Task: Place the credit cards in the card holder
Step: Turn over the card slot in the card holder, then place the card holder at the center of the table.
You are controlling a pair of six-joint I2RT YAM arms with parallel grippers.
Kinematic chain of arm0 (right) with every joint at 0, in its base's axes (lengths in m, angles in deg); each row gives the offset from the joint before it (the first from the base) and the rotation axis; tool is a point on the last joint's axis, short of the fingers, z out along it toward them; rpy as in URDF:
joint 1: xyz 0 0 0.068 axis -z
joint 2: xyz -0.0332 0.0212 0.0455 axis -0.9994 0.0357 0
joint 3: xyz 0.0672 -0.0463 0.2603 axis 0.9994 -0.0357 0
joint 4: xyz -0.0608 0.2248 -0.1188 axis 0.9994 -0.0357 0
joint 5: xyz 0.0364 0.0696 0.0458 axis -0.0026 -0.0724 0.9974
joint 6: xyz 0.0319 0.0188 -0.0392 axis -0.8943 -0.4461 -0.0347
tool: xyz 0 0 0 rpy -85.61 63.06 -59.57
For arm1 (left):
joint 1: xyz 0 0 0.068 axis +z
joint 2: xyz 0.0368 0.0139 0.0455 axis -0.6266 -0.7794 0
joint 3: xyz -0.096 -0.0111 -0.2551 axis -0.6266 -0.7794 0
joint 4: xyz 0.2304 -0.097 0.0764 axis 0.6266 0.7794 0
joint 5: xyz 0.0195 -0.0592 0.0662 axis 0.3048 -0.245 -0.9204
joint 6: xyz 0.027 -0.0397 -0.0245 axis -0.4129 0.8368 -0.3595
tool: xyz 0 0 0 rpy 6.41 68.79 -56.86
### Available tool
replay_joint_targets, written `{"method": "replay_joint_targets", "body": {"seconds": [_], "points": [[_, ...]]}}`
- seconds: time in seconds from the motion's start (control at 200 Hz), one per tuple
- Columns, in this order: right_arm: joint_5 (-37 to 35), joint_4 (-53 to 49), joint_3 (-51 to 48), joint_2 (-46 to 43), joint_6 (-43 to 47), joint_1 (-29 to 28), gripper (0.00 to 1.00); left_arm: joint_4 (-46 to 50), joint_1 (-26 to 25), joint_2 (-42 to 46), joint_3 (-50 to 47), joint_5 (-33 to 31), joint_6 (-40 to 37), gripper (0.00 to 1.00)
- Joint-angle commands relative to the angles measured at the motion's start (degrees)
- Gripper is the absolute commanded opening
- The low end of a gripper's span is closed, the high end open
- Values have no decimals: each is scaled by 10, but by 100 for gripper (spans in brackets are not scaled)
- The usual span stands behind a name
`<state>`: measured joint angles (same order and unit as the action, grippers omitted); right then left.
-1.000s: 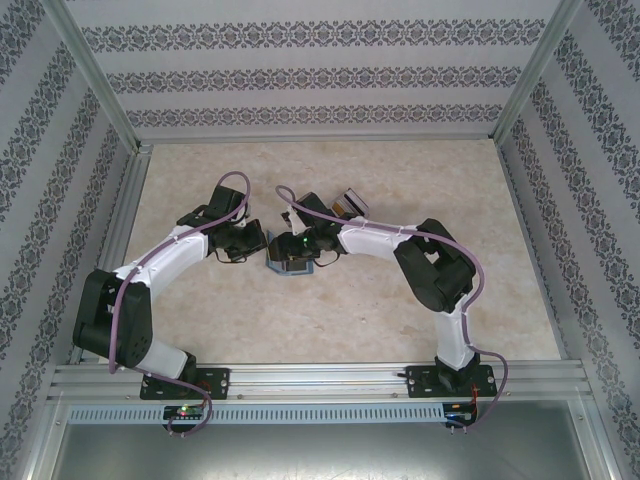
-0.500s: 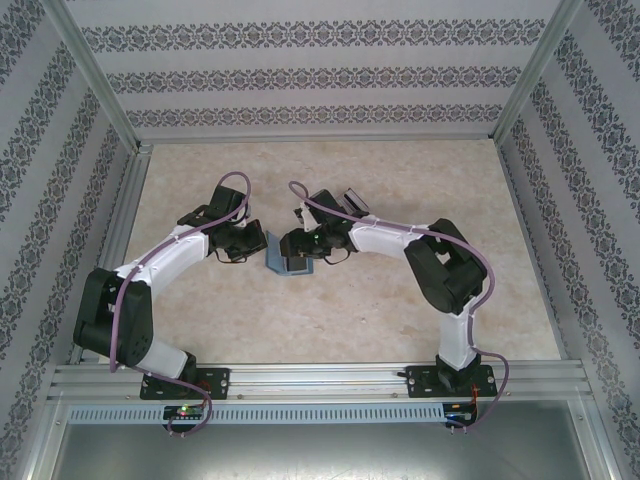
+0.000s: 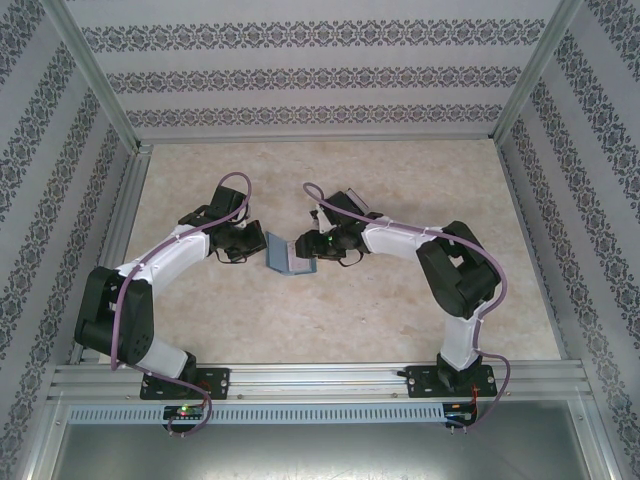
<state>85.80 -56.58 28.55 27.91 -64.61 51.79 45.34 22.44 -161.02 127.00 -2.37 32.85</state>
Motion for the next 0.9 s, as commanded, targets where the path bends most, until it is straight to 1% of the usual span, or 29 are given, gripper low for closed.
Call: {"method": "replay_joint_targets", "body": {"seconds": [0.0, 0.22, 0.405, 0.59, 0.724, 0.789, 0.809, 0.894], "points": [[-16, -12, -1, -25, 14, 7, 57, 17, 6, -6, -2, -19, -16, 0], [-15, -13, 8, -18, 15, 2, 57, 15, 7, -6, -10, -24, -16, 0], [4, -18, 52, 13, 17, -35, 56, 12, 6, 5, -7, -22, -13, 0], [11, -20, 104, 58, 13, -61, 53, 18, 6, 1, -14, -28, -15, 0], [5, -26, 106, 58, 16, -57, 51, 25, 6, -12, -31, -43, -22, 11], [3, -24, 97, 48, 14, -49, 50, 24, 6, -17, -40, -52, -22, 24], [3, -22, 92, 45, 13, -46, 50, 24, 7, -18, -42, -53, -23, 27], [-2, -21, 76, 24, 15, -31, 50, 19, 7, -19, -47, -55, -24, 30]]}}
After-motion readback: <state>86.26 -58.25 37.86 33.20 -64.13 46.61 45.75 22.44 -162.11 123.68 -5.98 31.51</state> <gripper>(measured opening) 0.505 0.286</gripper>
